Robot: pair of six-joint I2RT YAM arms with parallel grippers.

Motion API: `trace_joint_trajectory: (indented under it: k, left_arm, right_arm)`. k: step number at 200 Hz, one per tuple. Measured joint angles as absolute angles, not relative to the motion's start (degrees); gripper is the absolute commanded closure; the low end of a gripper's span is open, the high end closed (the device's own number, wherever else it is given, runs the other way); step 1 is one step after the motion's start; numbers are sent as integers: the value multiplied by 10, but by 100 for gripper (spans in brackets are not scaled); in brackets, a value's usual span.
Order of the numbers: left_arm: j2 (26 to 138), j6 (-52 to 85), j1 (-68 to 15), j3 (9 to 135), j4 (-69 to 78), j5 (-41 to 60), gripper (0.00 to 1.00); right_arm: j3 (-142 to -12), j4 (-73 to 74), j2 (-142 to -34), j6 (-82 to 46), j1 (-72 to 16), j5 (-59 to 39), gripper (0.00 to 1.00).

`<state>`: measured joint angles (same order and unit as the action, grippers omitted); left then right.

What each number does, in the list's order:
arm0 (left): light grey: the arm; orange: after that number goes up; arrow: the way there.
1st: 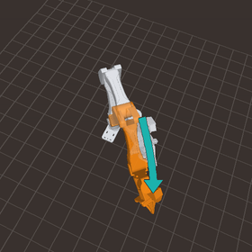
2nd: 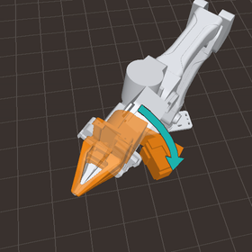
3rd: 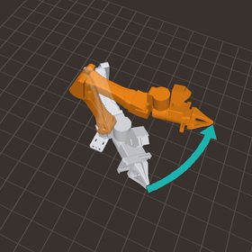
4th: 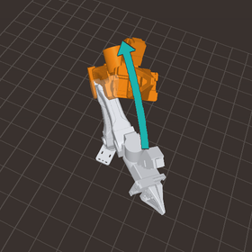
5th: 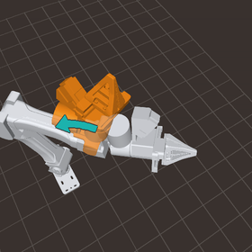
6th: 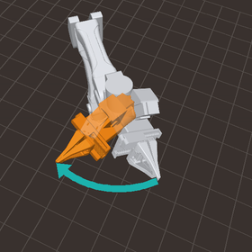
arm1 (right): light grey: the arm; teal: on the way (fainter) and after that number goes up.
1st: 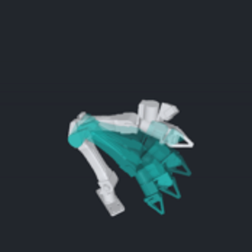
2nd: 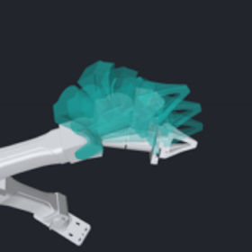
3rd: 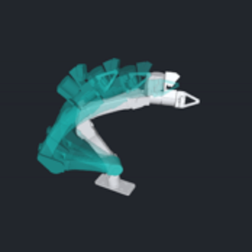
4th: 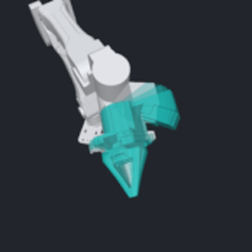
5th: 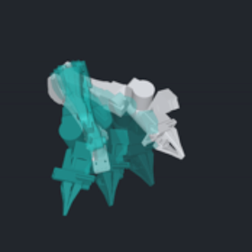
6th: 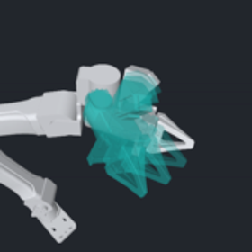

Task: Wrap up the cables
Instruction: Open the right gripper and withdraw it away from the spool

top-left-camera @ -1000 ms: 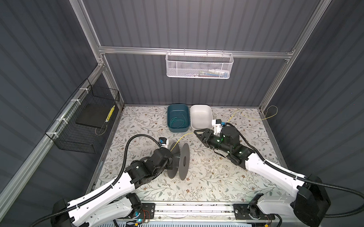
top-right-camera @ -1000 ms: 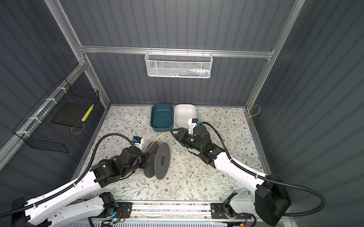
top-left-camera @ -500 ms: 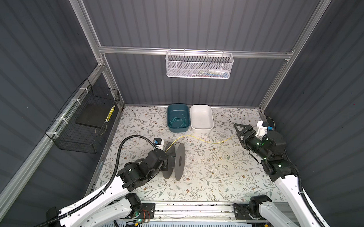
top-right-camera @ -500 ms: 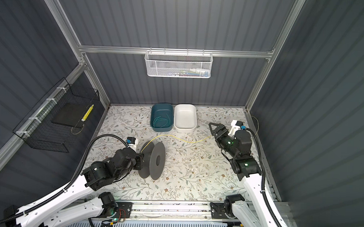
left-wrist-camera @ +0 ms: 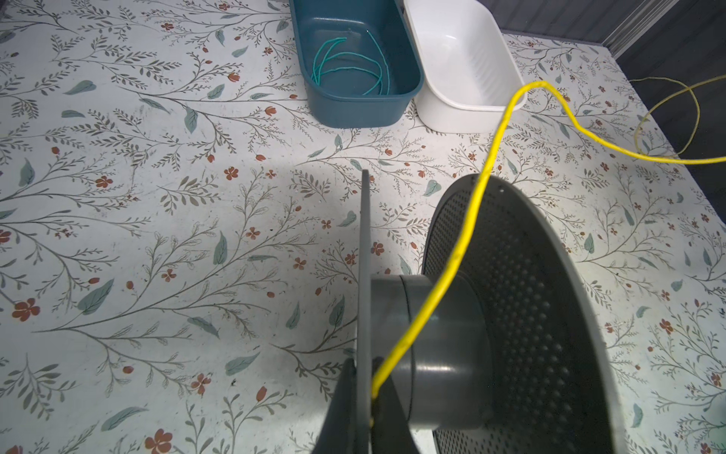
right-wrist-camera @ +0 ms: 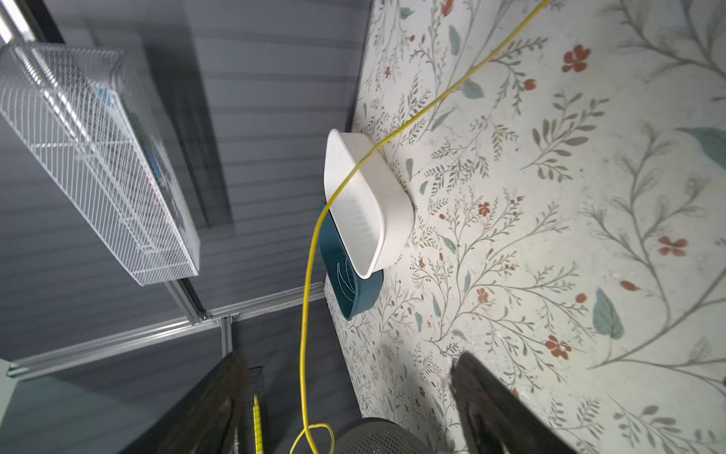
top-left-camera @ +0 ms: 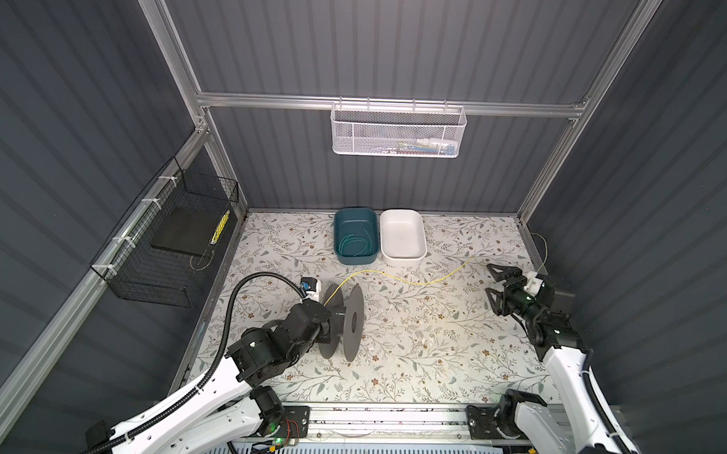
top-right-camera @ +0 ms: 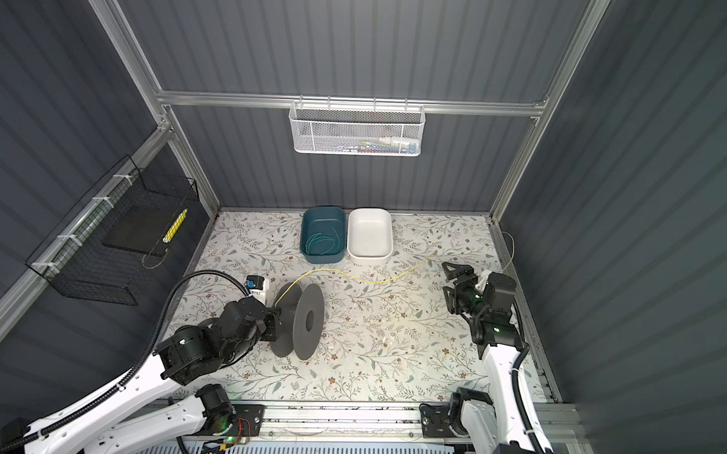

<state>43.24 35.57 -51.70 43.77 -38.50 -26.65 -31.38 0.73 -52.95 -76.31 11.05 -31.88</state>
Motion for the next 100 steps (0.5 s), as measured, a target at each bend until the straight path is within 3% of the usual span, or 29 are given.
trace_joint_trajectory:
  k: [51, 100]
  left_arm:
    - [426, 356, -517, 438, -386, -271, 100]
    - [423, 356, -517, 438, -390, -271, 100]
  right_arm:
    - [-297, 138, -688, -831, 122, -324, 18]
    - [-348, 254, -876, -883, 123, -309, 30]
